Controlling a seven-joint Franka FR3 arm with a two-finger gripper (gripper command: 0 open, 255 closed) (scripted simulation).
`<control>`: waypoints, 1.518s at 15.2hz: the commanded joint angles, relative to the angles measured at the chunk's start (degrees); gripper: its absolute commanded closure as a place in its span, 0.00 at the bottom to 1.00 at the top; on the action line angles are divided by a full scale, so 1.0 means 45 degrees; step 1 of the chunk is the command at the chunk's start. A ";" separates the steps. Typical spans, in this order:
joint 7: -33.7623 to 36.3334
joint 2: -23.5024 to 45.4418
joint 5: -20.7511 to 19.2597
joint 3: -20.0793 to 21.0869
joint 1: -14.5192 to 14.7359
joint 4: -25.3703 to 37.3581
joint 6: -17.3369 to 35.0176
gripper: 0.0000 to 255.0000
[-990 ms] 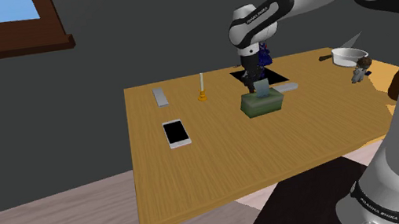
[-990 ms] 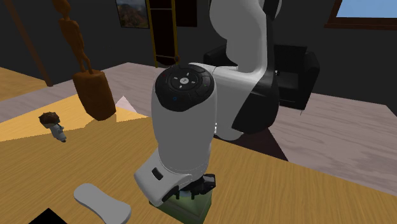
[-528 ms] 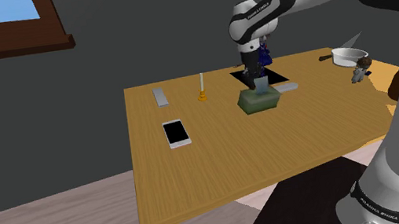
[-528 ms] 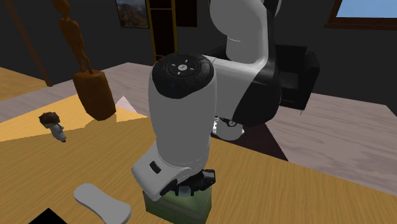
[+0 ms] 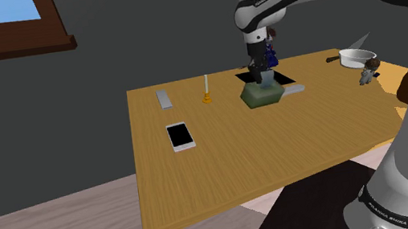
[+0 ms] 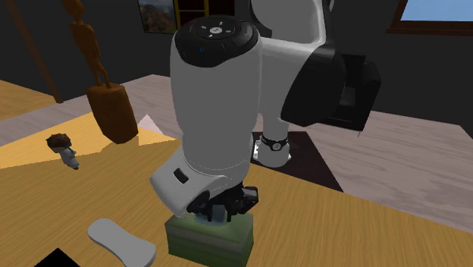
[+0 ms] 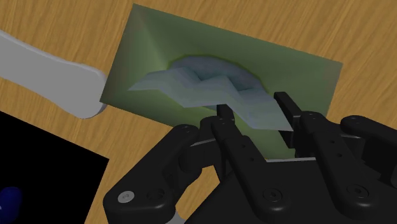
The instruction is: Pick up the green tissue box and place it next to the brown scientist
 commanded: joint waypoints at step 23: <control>-0.0329 -0.0399 -0.0063 -0.0018 0.0030 0.3686 -0.4047 1.00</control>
